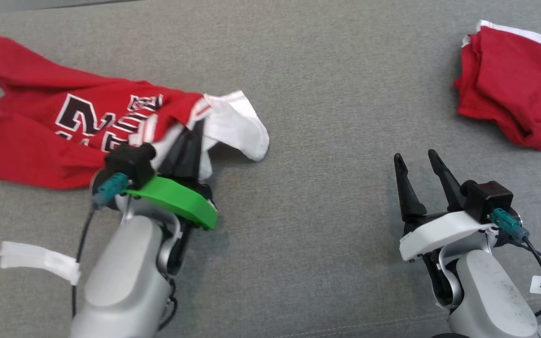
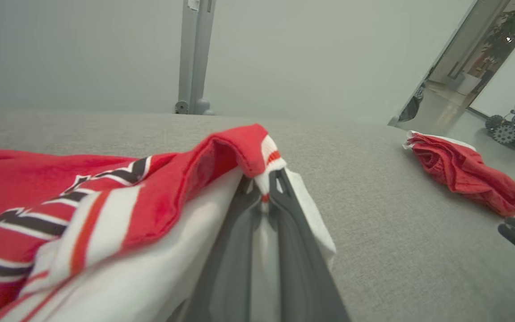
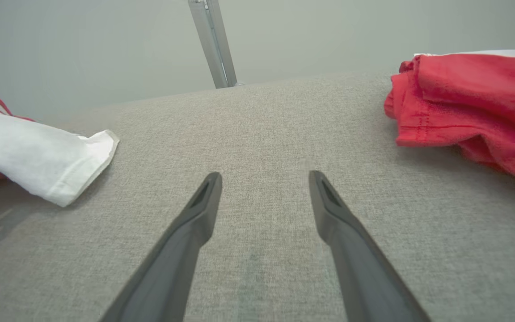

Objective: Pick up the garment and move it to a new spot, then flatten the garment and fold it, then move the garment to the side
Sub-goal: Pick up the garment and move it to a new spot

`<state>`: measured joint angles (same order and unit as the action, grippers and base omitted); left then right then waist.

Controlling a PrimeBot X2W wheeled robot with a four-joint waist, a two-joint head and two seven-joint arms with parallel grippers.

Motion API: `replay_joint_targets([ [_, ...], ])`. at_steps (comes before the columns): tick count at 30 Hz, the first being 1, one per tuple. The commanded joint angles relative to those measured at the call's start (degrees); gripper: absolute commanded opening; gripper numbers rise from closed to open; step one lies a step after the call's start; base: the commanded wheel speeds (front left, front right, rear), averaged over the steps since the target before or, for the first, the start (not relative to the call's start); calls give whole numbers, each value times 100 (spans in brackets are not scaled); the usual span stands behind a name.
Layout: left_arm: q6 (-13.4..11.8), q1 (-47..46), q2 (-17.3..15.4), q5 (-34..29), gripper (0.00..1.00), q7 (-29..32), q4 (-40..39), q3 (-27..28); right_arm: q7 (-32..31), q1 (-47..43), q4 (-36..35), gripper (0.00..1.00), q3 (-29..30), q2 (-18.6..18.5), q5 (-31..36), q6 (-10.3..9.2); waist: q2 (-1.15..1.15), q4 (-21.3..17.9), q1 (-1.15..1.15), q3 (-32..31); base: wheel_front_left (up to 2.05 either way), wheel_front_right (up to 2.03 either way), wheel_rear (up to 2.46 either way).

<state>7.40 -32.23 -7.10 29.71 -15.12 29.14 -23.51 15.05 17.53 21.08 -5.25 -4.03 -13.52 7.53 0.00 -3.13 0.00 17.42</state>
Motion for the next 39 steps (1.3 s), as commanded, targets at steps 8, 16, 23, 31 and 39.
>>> replay_joint_targets([
  [8, 11, 69, 369, 194, 0, -1, 223, -431, 15, -37, 7, 100, -434, 90, -173, -8, 0, -1251, 0, -218, 0, 0, 0],
  [16, 9, -678, 379, -208, 0, -2, 900, -12, 15, 14, -10, 100, -796, 105, -370, -8, 0, -1952, 0, -93, 0, 0, 0],
  [23, -239, -1509, 393, -645, 0, -1, 1467, 426, 15, 45, -27, 100, -899, 109, -603, -8, 0, -2339, 0, 60, 0, 0, 0],
  [31, -86, -1430, 399, -399, 100, -1, 1710, 24, 16, 24, -2, 100, -838, 111, -665, -8, 0, -2239, 0, 5, 0, 0, 0],
  [39, -261, -843, 405, -269, 100, 0, 1087, 5, 15, 19, -50, 100, -709, 106, -465, -8, 0, -1630, 0, -289, 0, 0, 0],
])
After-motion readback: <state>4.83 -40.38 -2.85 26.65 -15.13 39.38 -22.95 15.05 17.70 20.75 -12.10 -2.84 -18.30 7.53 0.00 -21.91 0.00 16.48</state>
